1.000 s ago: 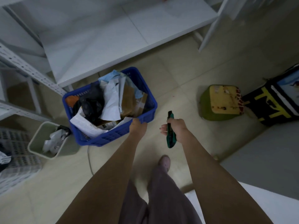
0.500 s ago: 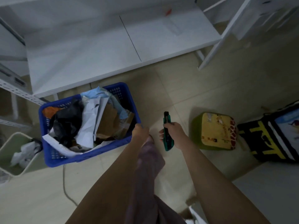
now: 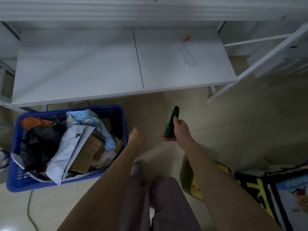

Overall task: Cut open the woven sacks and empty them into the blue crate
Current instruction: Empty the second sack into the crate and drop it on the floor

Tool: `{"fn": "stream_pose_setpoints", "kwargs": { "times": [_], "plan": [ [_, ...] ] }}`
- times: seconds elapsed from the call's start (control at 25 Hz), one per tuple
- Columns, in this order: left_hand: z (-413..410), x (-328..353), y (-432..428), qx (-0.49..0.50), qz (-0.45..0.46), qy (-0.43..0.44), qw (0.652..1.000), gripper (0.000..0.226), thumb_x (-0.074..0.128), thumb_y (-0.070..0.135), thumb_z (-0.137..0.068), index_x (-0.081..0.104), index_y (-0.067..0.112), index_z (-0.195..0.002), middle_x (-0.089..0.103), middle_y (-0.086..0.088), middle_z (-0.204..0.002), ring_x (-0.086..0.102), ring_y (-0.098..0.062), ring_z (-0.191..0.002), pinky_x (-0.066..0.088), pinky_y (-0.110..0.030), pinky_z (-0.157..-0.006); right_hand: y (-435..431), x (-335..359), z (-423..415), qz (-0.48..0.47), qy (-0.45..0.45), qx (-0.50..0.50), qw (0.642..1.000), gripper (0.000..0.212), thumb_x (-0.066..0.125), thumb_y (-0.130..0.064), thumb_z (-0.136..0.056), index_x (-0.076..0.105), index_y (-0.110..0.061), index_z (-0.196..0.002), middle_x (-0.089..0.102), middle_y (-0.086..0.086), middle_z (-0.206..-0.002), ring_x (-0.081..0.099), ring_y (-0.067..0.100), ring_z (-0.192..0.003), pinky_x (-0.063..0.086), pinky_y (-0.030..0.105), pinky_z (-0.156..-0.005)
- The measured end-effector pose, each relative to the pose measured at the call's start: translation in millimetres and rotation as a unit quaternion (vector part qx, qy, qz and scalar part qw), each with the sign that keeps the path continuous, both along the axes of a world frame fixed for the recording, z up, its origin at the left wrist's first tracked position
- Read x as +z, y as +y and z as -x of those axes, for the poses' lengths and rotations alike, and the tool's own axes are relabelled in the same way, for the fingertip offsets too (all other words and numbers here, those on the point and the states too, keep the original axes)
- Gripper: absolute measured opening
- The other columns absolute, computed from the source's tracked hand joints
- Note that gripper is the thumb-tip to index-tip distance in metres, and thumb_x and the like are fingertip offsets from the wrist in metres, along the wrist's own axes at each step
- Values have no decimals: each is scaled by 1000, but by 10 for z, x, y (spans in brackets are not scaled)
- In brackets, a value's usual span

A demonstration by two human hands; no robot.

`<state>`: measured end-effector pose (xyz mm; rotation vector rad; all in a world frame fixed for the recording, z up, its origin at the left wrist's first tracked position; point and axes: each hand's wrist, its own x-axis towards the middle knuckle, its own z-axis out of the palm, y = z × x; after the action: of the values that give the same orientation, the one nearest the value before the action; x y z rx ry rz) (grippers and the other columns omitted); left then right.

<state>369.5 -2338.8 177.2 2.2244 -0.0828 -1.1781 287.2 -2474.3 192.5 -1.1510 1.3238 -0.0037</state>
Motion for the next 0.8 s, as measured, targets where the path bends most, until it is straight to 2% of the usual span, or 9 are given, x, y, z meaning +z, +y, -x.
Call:
{"fn": "stream_pose_setpoints", "kwargs": {
  "times": [0.08,0.16,0.24,0.32,0.48,0.6,0.72,0.8],
  "plan": [
    [-216,-22,-167,17,-8,-12,1000,45,46,19,-95,37,1,-135,45,-20,-135,47,-35,-120,41,-36,-96,-332,-17,-236,101,35,47,993,38,33,-43,-101,45,-9,-110,61,17,-107,66,39,-89,50,29,-48],
    [-392,-32,-352,45,-8,-17,999,47,47,19,-94,36,1,-137,45,-20,-135,48,-35,-119,41,-35,-94,-690,-64,-478,151,51,81,984,41,30,-43,-101,47,-6,-106,62,19,-105,65,37,-81,41,24,-43],
    [-519,-49,-550,83,-7,-22,996,50,47,19,-94,35,2,-138,46,-18,-135,48,-33,-118,41,-34,-93,-1038,-138,-747,117,46,92,988,37,32,-36,-102,52,-4,-101,61,19,-98,59,28,-64,38,21,-40],
    [-584,-102,-719,129,-1,-24,991,50,49,21,-93,35,3,-138,45,-16,-136,47,-31,-119,40,-33,-94,-1305,-221,-970,96,41,113,988,31,36,-29,-102,55,-5,-99,59,17,-91,52,21,-56,37,19,-39],
    [-697,-375,-985,174,5,-35,984,49,47,20,-95,34,4,-139,44,-14,-138,45,-30,-123,38,-32,-95,-1634,-597,-1393,162,60,157,972,37,35,-25,-100,59,0,-112,60,16,-100,54,26,-72,43,29,-57],
    [-749,-630,-1098,162,-9,-38,986,48,47,18,-95,33,4,-139,46,-13,-137,44,-29,-124,36,-31,-95,-1722,-965,-1621,179,57,208,960,33,31,-26,-103,51,-6,-119,55,11,-103,54,26,-71,42,28,-48],
    [-870,-942,-1129,161,-15,-40,986,47,47,19,-95,34,5,-139,47,-12,-137,44,-28,-124,36,-32,-97,-1812,-1346,-1905,201,61,226,951,35,28,-31,-103,48,-9,-121,57,12,-110,59,30,-84,48,33,-52],
    [-917,-1168,-1110,160,-18,-46,986,47,47,19,-95,34,7,-139,46,-10,-138,44,-27,-125,36,-32,-98,-1914,-1585,-2122,191,69,208,957,37,29,-33,-103,48,-7,-122,55,13,-106,59,29,-78,44,26,-40]
  ]
}}
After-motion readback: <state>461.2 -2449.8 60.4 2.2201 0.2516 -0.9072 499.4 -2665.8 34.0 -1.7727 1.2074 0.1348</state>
